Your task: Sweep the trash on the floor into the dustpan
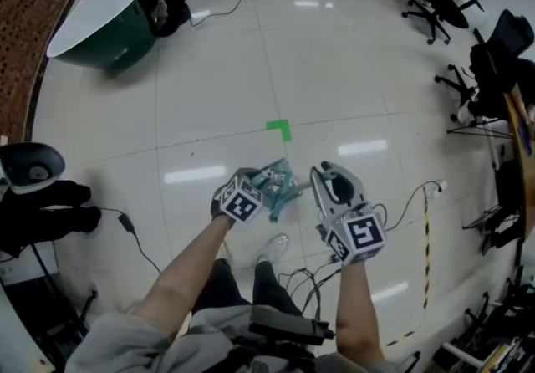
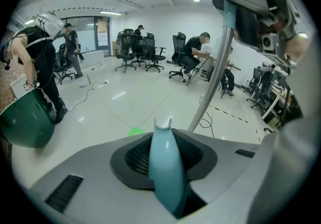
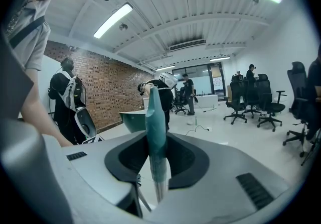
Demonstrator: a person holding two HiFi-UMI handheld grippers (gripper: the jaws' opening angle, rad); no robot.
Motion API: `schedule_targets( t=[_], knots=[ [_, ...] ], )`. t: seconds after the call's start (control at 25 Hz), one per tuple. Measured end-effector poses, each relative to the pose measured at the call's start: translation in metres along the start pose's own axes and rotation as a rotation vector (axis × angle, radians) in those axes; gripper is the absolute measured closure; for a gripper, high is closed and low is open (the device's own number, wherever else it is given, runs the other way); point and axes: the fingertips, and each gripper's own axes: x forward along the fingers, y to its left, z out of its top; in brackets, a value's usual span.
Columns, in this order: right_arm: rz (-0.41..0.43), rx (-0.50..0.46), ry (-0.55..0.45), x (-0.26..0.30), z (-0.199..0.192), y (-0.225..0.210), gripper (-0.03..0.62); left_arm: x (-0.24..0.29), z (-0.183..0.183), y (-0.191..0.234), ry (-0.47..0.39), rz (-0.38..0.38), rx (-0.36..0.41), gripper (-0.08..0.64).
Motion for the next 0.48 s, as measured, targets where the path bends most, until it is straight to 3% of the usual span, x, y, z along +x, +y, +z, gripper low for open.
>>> schedule_targets(
  t=[0.48],
  knots=[
    [0.012, -0.021, -0.011, 0.0038, 0.0096, -0.0004, 0.5, 0.0057, -0.0003, -0.0056, 0.004, -0.042, -0.022, 0.445]
  ],
)
